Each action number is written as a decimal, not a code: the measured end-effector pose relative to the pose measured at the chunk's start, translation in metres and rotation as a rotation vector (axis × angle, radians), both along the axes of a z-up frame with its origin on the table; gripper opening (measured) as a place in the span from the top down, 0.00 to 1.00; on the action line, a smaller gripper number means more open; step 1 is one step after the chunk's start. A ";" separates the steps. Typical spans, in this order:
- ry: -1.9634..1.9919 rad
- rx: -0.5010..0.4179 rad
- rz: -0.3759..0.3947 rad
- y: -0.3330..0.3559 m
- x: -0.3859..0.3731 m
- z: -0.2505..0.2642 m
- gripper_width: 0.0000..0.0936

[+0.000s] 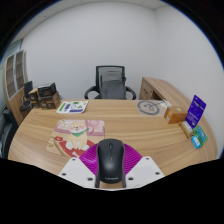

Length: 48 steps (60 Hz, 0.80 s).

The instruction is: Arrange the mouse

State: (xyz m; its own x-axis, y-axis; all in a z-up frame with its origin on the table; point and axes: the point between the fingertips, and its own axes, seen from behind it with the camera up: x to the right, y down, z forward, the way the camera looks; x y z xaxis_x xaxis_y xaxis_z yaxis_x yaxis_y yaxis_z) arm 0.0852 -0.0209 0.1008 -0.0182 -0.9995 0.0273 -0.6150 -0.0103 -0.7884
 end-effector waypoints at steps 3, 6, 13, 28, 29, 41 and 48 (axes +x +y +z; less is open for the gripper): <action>-0.025 0.005 0.016 0.013 0.017 0.019 0.68; -0.054 0.005 0.030 0.029 0.036 0.034 0.69; -0.087 0.005 0.057 0.068 0.077 0.042 0.69; -0.054 0.014 0.070 0.131 0.135 -0.026 0.68; -0.049 0.014 0.069 0.134 0.137 -0.032 0.68; 0.023 0.019 0.065 0.148 0.135 -0.092 0.65; 0.046 -0.007 0.058 0.145 0.129 -0.110 0.65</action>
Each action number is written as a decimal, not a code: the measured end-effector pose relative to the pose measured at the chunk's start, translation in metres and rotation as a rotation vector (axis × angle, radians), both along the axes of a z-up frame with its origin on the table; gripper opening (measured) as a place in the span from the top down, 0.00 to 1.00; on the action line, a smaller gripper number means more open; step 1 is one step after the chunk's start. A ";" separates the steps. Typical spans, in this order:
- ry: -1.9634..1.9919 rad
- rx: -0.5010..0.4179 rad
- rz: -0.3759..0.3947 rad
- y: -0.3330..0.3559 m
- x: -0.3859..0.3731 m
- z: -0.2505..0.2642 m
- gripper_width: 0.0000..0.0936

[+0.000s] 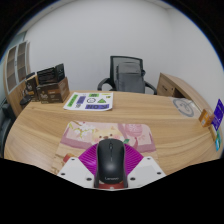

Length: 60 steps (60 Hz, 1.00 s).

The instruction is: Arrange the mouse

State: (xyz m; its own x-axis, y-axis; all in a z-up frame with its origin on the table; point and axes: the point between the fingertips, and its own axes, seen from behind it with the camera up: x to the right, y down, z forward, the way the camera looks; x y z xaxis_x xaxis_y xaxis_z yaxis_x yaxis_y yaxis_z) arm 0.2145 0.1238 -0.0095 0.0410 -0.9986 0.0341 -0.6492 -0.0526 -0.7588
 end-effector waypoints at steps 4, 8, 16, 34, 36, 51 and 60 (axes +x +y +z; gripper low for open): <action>-0.010 0.000 -0.010 -0.001 -0.001 -0.001 0.60; -0.012 0.007 -0.025 -0.002 -0.002 -0.002 0.54; 0.033 0.018 -0.064 -0.007 -0.014 -0.006 0.20; 0.006 0.010 -0.036 -0.036 -0.109 0.100 0.07; 0.002 -0.001 -0.033 -0.044 -0.126 0.115 0.07; 0.000 -0.038 -0.052 -0.107 -0.259 0.193 0.07; -0.015 -0.044 -0.089 -0.144 -0.329 0.219 0.07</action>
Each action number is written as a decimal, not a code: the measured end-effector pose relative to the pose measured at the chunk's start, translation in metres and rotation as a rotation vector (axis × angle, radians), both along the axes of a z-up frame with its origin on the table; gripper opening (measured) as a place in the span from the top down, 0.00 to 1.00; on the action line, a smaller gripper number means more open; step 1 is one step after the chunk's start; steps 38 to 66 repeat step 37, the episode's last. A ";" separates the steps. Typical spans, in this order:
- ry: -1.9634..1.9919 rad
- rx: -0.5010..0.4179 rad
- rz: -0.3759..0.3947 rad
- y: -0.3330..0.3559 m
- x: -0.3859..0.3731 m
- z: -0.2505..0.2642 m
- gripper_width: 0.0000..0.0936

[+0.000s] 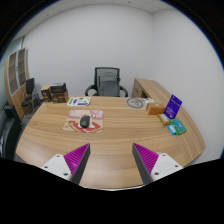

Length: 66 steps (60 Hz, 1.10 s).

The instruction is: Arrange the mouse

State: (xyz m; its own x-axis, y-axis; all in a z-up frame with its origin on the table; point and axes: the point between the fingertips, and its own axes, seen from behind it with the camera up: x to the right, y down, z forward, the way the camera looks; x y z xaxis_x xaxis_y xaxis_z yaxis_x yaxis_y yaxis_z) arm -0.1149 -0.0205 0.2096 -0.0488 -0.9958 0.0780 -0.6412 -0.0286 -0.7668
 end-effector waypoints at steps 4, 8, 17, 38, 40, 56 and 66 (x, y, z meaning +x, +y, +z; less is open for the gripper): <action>-0.001 0.005 -0.010 -0.013 -0.028 0.005 0.07; -0.005 0.010 -0.015 -0.023 -0.052 0.011 0.07; -0.027 -0.007 -0.013 -0.044 -0.093 0.024 0.07; -0.038 -0.001 0.012 -0.064 -0.140 0.026 0.07; -0.038 -0.001 0.012 -0.064 -0.140 0.026 0.07; -0.038 -0.001 0.012 -0.064 -0.140 0.026 0.07; -0.038 -0.001 0.012 -0.064 -0.140 0.026 0.07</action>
